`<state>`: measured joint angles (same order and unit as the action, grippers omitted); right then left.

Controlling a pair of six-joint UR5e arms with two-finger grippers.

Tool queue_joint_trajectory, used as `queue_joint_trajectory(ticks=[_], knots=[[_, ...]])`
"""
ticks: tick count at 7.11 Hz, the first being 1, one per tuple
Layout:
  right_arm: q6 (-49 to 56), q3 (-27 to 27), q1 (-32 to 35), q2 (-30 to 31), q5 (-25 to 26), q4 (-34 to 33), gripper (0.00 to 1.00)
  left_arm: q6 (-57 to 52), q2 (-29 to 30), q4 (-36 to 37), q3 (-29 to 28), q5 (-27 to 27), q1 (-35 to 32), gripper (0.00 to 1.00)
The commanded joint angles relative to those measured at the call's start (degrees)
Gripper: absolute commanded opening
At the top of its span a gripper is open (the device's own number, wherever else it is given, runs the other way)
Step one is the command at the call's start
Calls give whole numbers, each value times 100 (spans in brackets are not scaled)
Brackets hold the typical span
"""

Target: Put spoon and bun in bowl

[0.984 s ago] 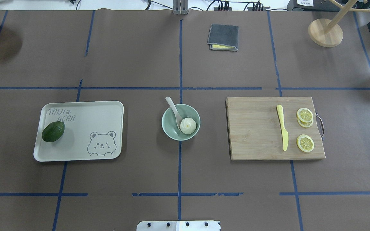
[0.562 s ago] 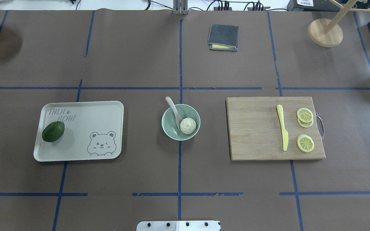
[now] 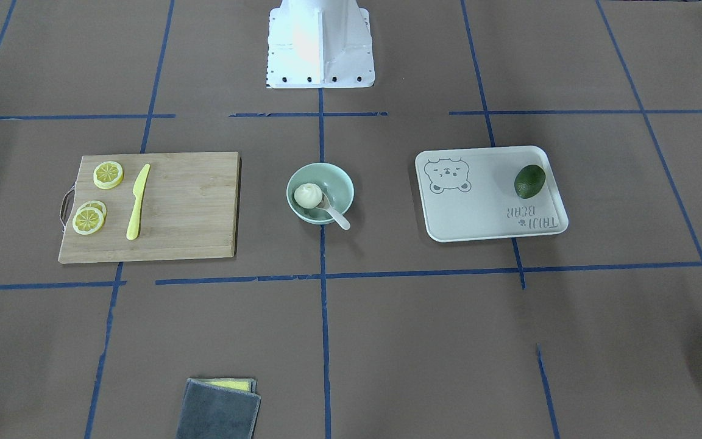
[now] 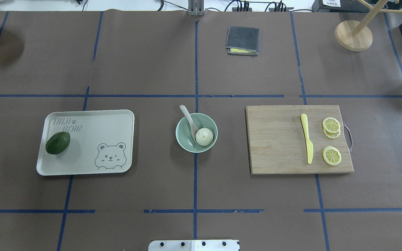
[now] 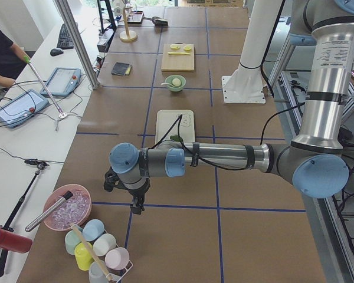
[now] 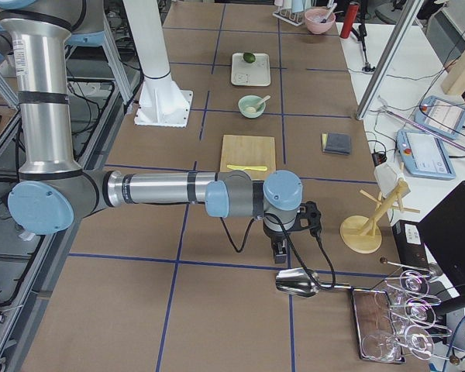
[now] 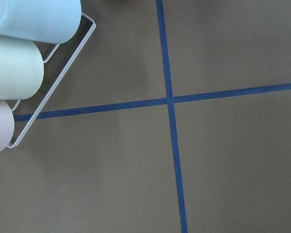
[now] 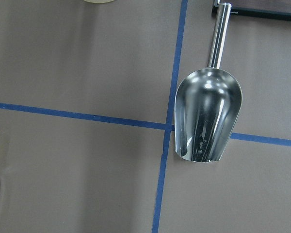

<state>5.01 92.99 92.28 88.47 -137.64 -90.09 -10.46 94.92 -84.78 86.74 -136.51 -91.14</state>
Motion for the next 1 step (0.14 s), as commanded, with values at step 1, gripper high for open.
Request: queue_joint_trajectory(ticks=[1], knots=[[0, 0, 0, -5, 0, 0, 100, 0, 0, 6, 1, -7, 0, 100]])
